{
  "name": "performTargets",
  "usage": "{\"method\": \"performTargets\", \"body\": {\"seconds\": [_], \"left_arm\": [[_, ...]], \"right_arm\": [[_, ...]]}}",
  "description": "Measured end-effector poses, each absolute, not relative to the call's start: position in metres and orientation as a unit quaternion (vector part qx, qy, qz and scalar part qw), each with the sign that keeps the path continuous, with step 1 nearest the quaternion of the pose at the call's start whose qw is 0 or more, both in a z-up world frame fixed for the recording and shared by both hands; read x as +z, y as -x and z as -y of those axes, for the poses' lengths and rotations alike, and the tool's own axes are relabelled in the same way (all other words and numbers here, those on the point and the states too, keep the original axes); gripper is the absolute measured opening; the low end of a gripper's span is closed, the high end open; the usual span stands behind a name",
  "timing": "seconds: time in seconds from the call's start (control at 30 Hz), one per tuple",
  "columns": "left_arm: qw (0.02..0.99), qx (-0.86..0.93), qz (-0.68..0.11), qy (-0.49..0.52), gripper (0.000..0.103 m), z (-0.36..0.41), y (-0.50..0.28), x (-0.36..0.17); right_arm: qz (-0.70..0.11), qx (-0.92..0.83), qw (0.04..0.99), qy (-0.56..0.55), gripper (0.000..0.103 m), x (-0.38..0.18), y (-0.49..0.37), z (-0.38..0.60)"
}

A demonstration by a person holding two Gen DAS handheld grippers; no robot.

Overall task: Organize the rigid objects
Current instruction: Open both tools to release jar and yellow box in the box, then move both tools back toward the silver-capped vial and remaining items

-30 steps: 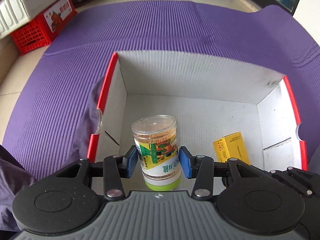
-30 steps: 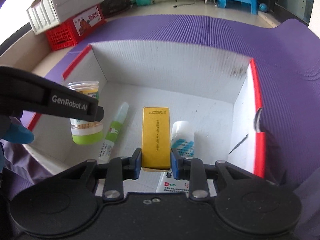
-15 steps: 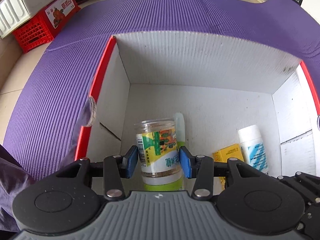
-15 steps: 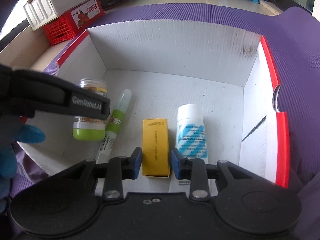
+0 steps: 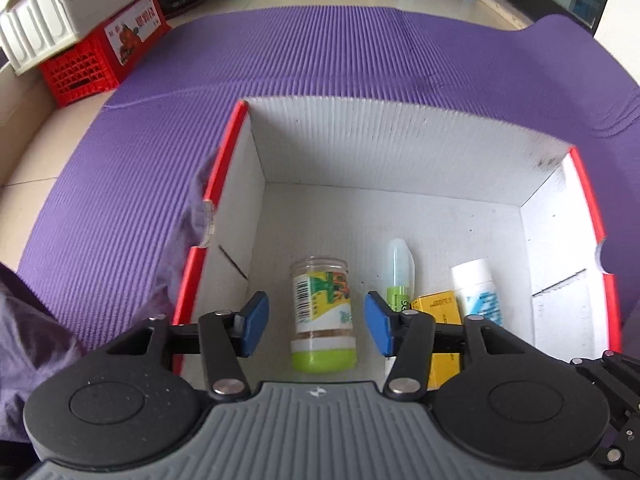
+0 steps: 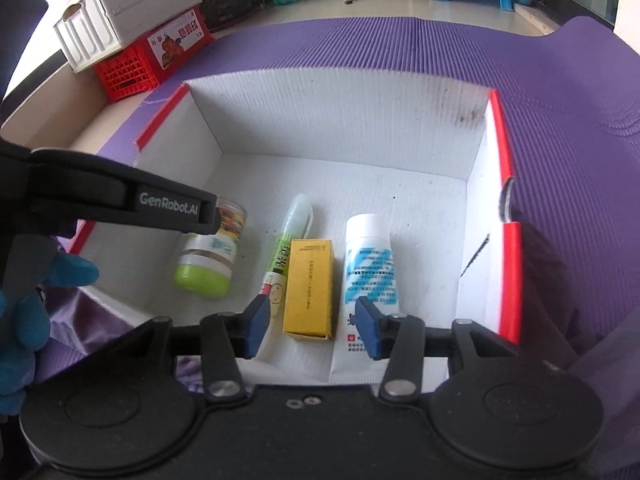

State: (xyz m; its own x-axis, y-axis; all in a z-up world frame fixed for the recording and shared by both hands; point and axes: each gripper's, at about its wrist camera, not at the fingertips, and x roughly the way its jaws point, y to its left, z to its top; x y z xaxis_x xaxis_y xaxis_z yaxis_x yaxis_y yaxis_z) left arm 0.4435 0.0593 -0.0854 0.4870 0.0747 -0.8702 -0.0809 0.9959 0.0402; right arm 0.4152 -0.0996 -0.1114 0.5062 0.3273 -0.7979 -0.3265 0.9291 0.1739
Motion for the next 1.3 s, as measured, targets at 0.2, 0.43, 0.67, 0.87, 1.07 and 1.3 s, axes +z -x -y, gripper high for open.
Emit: {"method": "performTargets", "body": {"seconds": [0.2, 0.43, 0.67, 0.87, 1.07, 1.3], "left_arm": [[0.869, 0.035, -0.493, 0.007, 0.054, -0.060, -0.416, -0.058], [0.882, 0.024, -0.470, 0.012, 0.066, -0.060, -0.378, -0.024], [0.890, 0.012, -0.455, 0.021, 0.067, -0.060, -0.339, 0.002], [0.897, 0.002, -0.442, 0.032, 0.069, -0.059, -0.307, 0.019], [0.901, -0.007, -0.431, 0.040, 0.070, -0.061, -0.275, 0.031], [0.909, -0.009, -0.415, 0.034, 0.078, -0.062, -0.241, 0.041]], "right_arm": [[-0.440, 0.197, 0.876, 0.001, 0.050, -0.085, -0.394, 0.105], [-0.415, 0.204, 0.887, 0.004, 0.057, -0.052, -0.369, 0.107], [-0.396, 0.211, 0.894, 0.004, 0.069, -0.030, -0.334, 0.117], [-0.379, 0.225, 0.898, -0.001, 0.082, -0.012, -0.304, 0.125], [-0.363, 0.239, 0.900, -0.005, 0.088, 0.001, -0.279, 0.132], [-0.347, 0.255, 0.902, 0.001, 0.095, 0.012, -0.245, 0.136]]}}
